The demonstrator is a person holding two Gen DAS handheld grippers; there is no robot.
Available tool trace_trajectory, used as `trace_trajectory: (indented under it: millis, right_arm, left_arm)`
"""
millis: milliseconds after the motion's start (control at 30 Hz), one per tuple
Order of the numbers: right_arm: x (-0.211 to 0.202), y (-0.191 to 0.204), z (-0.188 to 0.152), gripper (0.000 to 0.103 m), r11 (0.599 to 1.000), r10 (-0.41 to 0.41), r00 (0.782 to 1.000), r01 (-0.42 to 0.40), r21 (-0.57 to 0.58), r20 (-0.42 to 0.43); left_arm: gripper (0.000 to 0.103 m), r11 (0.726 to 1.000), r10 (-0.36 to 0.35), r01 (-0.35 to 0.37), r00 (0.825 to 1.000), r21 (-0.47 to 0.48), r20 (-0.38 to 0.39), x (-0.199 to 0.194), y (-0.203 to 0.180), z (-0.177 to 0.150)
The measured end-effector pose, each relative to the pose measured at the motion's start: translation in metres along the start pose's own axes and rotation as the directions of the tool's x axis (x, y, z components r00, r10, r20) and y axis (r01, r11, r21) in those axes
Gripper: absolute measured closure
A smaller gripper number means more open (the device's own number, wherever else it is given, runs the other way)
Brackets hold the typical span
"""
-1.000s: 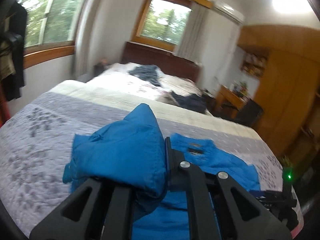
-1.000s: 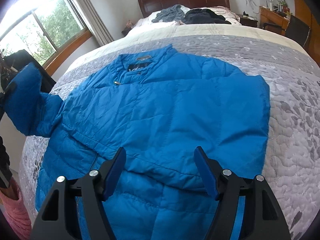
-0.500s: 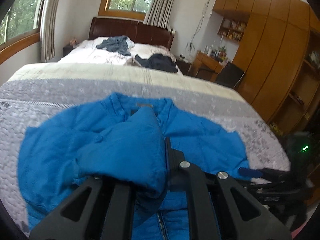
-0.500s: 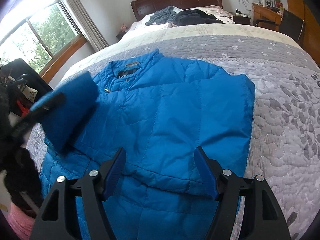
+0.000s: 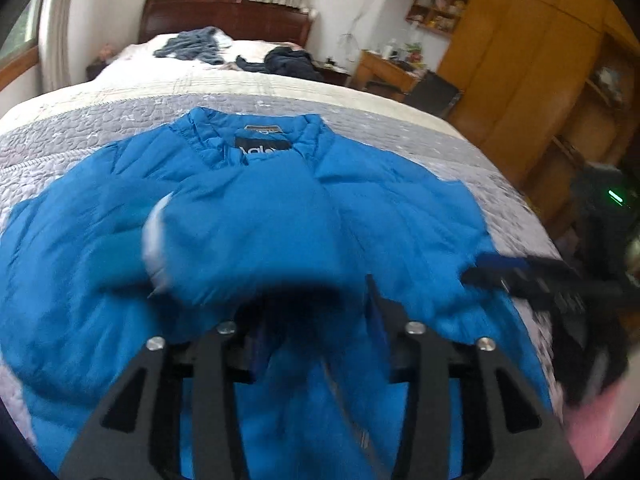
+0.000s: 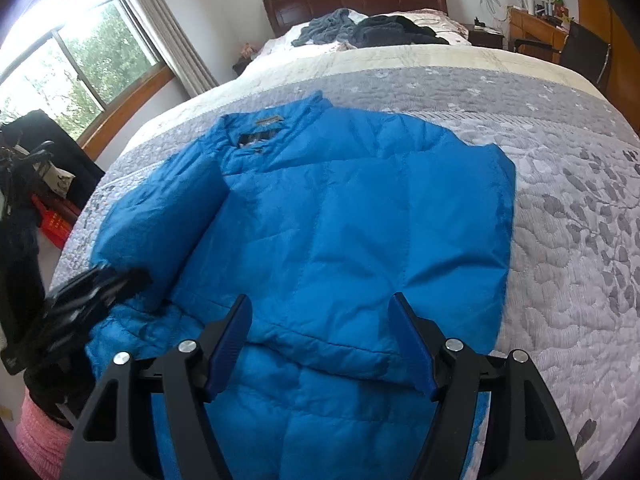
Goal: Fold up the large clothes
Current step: 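Fold the held sleeve across the jacket front with the left tool, then grasp the white-trimmed sleeve cuff with the right tool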
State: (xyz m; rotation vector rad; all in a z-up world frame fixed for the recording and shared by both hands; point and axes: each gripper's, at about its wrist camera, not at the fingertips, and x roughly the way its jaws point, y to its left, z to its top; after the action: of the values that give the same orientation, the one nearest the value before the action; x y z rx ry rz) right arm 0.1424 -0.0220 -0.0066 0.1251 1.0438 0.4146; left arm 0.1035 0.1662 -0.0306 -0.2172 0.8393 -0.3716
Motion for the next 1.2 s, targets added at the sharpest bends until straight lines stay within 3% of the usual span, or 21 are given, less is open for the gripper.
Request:
trace_trajectory:
  millis: [133,267,367,500,633,700,767,867,1067,1200]
  right_arm:
    - [-0.001,0.019,0.005,0.029,0.998,0.063,0.998,-0.063,-0.016,-0.019]
    - [0.006,0.049,0.021,0.026,0.985,0.172,0.982,-0.172,-0.001,-0.073]
    - [0.015,0.072,0.035,0.022,0.978,0.208,0.973,-0.209,-0.001,-0.098]
    - [0.039,0.095,0.051,0.022,0.978,0.208,0.968,-0.208,0.015,-0.142]
    - [0.073,0.104,0.059,0.022,0.982,0.191,0.961,-0.183,0.055,-0.202]
    - [0.090,0.106,0.057,0.028,0.983,0.178,0.955,-0.165,0.075,-0.236]
    - [0.099,0.105,0.055,0.052,0.982,0.186,0.950,-0.169,0.086,-0.253]
    - [0.097,0.105,0.056,0.075,0.975,0.217,0.944,-0.200,0.092,-0.250]
    - [0.051,0.093,0.062,0.081,0.968,0.248,0.953,-0.238,0.077,-0.176]
    - [0.043,0.071,0.061,0.081,0.975,0.211,0.965,-0.197,0.098,-0.155]
  left_arm:
    - [0.058,0.996,0.077,-0.082,0.990,0.034,0.115,-0.045,0.025,-0.009]
    - [0.058,0.985,0.170,-0.161,0.969,-0.068,0.177,-0.063,0.069,0.001]
    - [0.058,0.963,0.256,-0.240,0.956,-0.122,0.142,-0.052,0.095,0.001]
    - [0.061,0.956,0.233,-0.220,0.971,-0.194,0.050,-0.028,0.122,-0.006]
    - [0.060,0.958,0.217,-0.205,0.976,-0.200,0.038,-0.023,0.127,-0.008]
    - [0.060,0.958,0.210,-0.198,0.977,-0.206,0.039,-0.024,0.128,-0.007]
    - [0.060,0.958,0.204,-0.191,0.978,-0.215,0.043,-0.027,0.129,-0.006]
    - [0.060,0.955,0.201,-0.183,0.978,-0.234,0.054,-0.038,0.128,-0.005]
    - [0.058,0.971,0.160,-0.131,0.978,-0.202,0.134,-0.065,0.105,0.010]
    - [0.058,0.980,0.122,-0.104,0.987,-0.169,0.100,-0.048,0.088,0.017]
